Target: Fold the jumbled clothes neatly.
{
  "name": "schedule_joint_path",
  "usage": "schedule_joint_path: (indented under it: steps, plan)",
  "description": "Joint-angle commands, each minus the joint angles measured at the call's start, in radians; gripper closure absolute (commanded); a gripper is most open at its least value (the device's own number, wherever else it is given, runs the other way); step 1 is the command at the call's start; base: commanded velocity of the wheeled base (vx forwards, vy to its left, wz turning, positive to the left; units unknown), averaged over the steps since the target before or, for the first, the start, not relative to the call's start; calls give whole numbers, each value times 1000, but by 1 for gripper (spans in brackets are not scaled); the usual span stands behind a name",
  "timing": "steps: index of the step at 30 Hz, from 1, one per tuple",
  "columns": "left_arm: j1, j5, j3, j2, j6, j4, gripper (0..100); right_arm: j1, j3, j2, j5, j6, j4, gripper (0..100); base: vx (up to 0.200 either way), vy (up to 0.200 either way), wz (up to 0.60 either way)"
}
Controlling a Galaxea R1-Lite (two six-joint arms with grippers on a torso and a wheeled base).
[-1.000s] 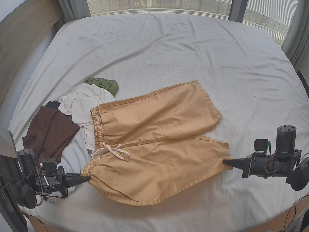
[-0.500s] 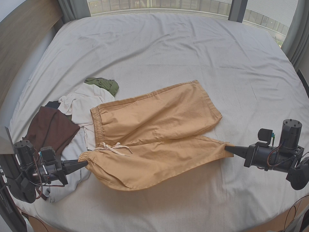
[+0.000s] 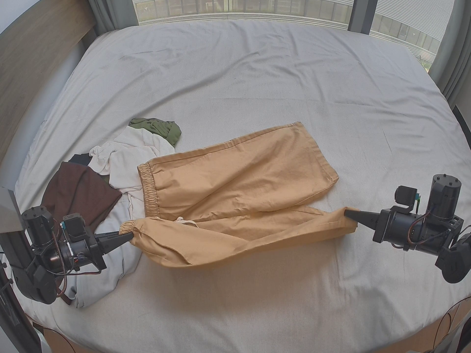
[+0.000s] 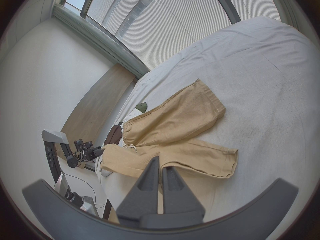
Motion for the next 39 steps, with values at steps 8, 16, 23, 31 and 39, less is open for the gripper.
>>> schedule_joint_path:
  steps: [8,16,23,31,39]
  plan:
    - [-84,259,-83,0,-66,0,100,-11,3,78,-5,25,-183,100,0,0,0]
    - [-133,316,-93,-44,-97,0,100,-28,-41,75,-7,25,-183,100,0,0,0]
    - [-193,348,-101,-136,-218,0,100,-45,-126,73,-11,65,-178,100,0,0,0]
    - [-191,368,-107,-127,-221,0,100,-59,-212,82,-21,74,-146,100,0,0,0]
    - [-181,405,-126,-112,-224,1,100,-79,-304,141,-28,74,-137,100,0,0,0]
